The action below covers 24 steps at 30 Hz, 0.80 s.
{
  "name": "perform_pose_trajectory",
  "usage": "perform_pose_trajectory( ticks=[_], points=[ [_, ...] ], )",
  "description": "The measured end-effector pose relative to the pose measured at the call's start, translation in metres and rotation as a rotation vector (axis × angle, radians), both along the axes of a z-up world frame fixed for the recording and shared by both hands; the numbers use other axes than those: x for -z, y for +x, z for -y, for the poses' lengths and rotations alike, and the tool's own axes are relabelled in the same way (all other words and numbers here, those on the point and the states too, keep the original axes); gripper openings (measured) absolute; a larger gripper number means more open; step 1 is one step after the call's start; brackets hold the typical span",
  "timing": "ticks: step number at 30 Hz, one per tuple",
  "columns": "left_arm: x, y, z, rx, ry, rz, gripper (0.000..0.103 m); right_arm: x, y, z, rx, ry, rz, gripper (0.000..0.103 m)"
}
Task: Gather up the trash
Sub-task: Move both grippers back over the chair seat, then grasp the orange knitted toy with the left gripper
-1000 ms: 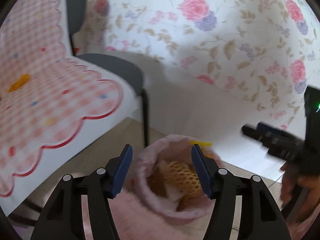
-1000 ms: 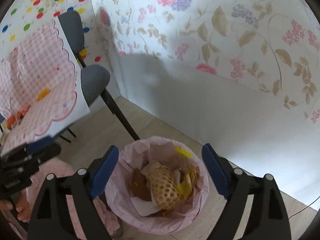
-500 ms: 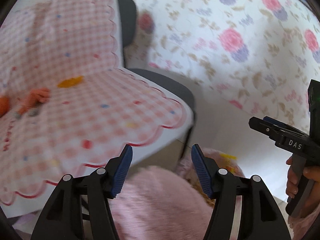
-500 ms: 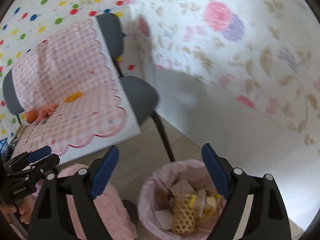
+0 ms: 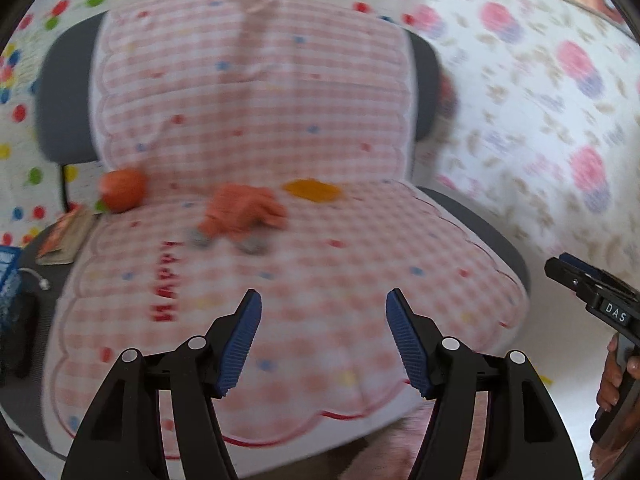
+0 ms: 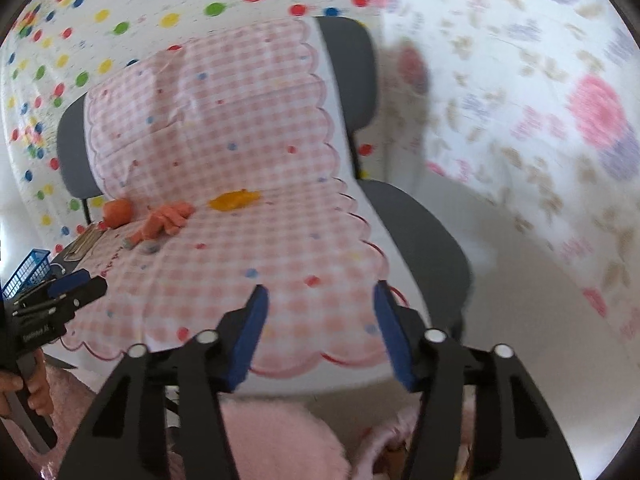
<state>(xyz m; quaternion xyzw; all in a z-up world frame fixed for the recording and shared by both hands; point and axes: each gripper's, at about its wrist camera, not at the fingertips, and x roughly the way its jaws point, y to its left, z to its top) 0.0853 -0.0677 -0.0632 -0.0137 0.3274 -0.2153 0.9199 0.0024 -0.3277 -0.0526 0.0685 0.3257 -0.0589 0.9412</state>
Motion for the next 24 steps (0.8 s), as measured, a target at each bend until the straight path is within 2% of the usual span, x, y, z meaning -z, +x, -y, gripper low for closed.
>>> perform_pose_trajectory(
  ticks=[2, 13, 15, 16, 17, 24],
  points=[
    [-0.005, 0.009, -0.012, -0.036, 0.016, 0.008, 0.066, -0.003, 0.016, -0.005, -0.025, 0.007, -0.001, 0.044],
    [-0.017, 0.071, -0.039, -0.112, 0.038, -0.014, 0.066, -0.011, 0.111, -0.028, -0.115, 0.018, -0.018, 0.044],
    [-0.014, 0.087, -0.038, -0.112, 0.046, -0.028, 0.068, -0.006, 0.13, -0.03, -0.126, 0.012, -0.031, 0.044],
    [-0.012, 0.093, -0.037, -0.113, 0.047, -0.031, 0.075, -0.003, 0.141, -0.031, -0.128, 0.011, -0.04, 0.044],
    [-0.01, 0.1, -0.037, -0.117, 0.049, -0.034, 0.078, 0.001, 0.152, -0.032, -0.131, 0.016, -0.053, 0.044],
    [0.007, 0.152, -0.035, -0.147, 0.063, -0.068, 0.078, 0.035, 0.219, -0.039, -0.141, 0.057, -0.133, 0.044]
  ],
)
